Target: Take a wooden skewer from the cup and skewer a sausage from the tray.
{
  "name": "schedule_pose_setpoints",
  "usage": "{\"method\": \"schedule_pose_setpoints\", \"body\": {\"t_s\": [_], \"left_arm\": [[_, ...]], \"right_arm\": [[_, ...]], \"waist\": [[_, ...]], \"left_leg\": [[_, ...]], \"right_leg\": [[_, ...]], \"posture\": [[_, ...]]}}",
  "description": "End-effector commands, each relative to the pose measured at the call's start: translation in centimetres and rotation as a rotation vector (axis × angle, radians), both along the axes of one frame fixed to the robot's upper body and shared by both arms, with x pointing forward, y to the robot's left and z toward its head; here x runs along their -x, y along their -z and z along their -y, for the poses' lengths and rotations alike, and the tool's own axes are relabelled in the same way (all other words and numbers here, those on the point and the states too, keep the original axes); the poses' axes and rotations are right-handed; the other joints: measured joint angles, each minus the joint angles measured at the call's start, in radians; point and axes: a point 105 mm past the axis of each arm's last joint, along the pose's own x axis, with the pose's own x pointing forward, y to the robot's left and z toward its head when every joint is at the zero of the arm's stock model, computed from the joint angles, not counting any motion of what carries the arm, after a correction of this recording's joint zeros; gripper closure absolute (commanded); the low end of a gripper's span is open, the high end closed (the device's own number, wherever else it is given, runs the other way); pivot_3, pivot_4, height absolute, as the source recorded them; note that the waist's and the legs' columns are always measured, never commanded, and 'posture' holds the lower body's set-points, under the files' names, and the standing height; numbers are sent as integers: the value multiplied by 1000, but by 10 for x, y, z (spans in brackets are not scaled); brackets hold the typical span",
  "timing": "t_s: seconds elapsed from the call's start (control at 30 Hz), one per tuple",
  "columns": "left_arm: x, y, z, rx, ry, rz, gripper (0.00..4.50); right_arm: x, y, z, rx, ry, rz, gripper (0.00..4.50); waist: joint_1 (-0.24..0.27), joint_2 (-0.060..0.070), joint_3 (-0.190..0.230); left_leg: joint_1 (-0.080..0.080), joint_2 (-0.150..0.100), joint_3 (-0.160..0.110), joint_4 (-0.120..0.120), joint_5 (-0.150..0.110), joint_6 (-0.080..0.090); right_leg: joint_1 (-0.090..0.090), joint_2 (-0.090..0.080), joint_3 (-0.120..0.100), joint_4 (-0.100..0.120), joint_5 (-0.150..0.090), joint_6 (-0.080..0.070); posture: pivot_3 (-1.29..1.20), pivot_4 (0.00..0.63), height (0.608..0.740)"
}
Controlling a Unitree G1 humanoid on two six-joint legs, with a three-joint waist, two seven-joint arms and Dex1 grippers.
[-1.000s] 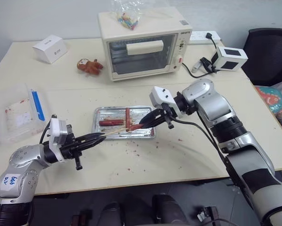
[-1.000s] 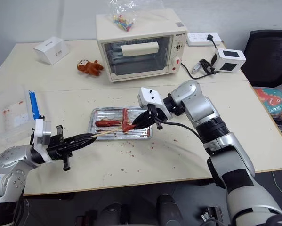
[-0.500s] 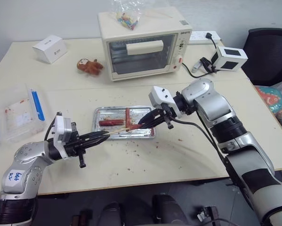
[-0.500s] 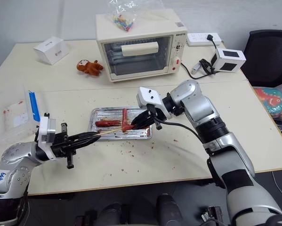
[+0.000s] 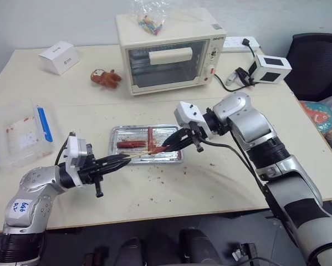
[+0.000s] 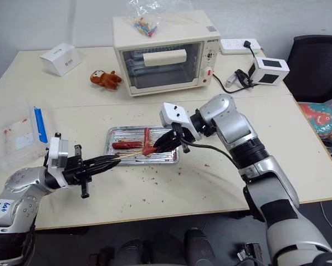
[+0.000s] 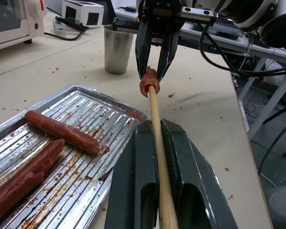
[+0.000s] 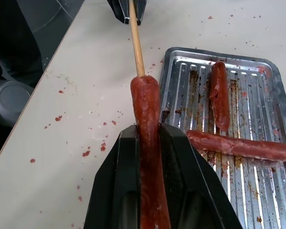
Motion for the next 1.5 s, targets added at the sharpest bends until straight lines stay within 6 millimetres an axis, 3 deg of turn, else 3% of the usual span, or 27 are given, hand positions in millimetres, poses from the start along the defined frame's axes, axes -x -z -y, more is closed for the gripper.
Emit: {"method": "schedule_pose_setpoints", "body": {"t_s": [0.03, 0.73, 0.97, 1.07, 1.27, 1.4, 1.5], "left_arm": [[-1, -1, 3, -4, 4, 20, 4500], [-7, 2, 21, 35, 34, 27, 4500], [-7, 1, 10, 53, -13, 47, 4500], [-5, 1, -2, 58, -55, 57, 4500], [6, 1, -32, 90, -192, 81, 4500], [16, -6, -54, 177, -358, 101, 4500], [20, -12, -69, 255, -479, 116, 4500]], "right_arm": [[10, -8, -7, -6, -70, 10, 3875], [19, -3, -28, -4, -132, -1, 3875], [19, -14, -16, -74, -89, -42, 3875], [18, -21, -3, -94, -77, -34, 3285], [15, -52, 11, -333, -28, 72, 1459], [27, -48, 32, -465, 26, 124, 177], [27, -50, 46, -625, 117, 220, 31]], "waist": [[0, 0, 0], [1, 0, 0], [1, 0, 0], [1, 0, 0], [0, 0, 0], [6, -1, -1], [16, -1, 0]], "left_leg": [[0, 0, 0, 0, 0, 0], [0, 0, 0, 0, 0, 0], [0, 0, 0, 0, 0, 0], [0, 0, 0, 0, 0, 0], [0, 0, 0, 0, 0, 0], [0, 0, -1, -1, 0, 0], [0, -1, -1, 0, -1, 1]], "right_leg": [[0, 0, 0, 0, 0, 0], [0, 0, 0, 0, 0, 0], [0, 0, 0, 0, 0, 0], [0, 0, 0, 0, 0, 0], [0, 0, 0, 0, 0, 0], [1, -1, -1, -1, 0, 0], [1, -3, -1, -1, 0, 0]], "posture": [[0, 150, 740], [0, 150, 740], [0, 150, 740], [0, 150, 740], [0, 150, 740], [0, 150, 740], [0, 150, 740]]}}
